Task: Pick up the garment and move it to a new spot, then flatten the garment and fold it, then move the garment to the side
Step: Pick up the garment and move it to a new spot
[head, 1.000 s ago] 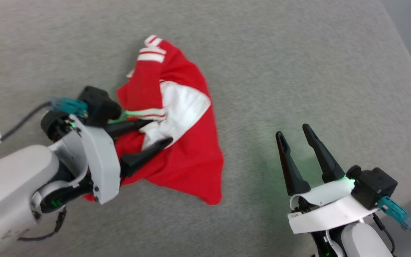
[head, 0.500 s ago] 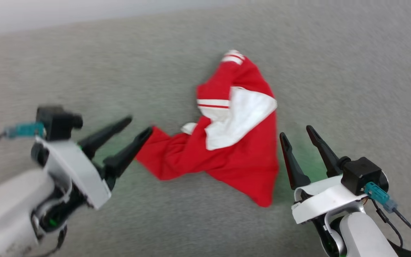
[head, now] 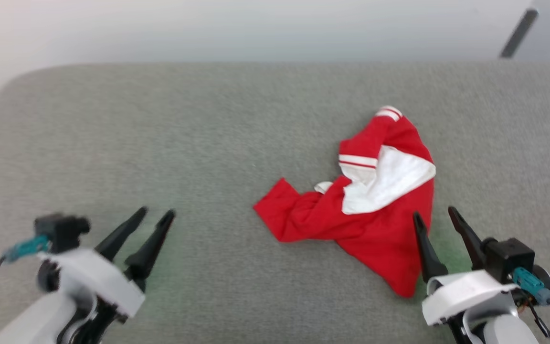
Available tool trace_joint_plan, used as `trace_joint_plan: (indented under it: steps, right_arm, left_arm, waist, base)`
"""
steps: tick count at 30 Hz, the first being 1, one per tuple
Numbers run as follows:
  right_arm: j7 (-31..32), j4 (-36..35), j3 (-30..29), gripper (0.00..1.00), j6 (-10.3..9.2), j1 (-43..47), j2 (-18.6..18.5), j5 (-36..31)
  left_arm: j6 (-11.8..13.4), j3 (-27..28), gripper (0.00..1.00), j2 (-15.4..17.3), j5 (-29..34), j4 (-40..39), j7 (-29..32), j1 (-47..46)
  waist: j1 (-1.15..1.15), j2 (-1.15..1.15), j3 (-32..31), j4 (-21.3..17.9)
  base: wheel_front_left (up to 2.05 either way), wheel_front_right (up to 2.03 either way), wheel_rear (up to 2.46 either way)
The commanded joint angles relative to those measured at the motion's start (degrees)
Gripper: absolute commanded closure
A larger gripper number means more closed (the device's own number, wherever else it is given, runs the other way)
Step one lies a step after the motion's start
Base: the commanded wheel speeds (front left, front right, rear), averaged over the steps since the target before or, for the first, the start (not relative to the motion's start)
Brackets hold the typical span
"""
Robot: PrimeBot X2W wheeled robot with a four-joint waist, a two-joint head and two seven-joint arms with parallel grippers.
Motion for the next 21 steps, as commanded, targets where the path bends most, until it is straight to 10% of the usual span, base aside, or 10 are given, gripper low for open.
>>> trace_joint_plan:
  steps: [1, 12, 21]
  right_arm:
    - [0.5, -0.7, -0.6, 0.0, -0.04, 1.3, 0.0, -0.5]
    - [3.9, -7.0, -4.9, 0.0, -0.04, 7.2, 0.0, -1.7]
    - [5.6, -10.9, -6.3, 0.0, -0.04, 8.1, 0.0, -1.5]
  left_arm:
    - [0.1, 2.8, 0.0, -0.8, 2.3, 0.8, 0.0, 2.9]
    - [0.1, 32.0, 0.0, -7.7, 22.4, -0.6, 0.0, 22.6]
    - [0.1, 45.8, 0.0, -14.0, 40.8, -8.1, 0.0, 29.4]
  waist:
    - [0.0, 0.0, -4.4, 3.9]
    - [0.0, 0.0, -6.9, 3.7]
    - [0.0, 0.0, -8.3, 2.9]
  base:
    - [0.0, 0.0, 0.0]
    - [0.0, 0.0, 0.0]
    - [0.0, 0.0, 0.0]
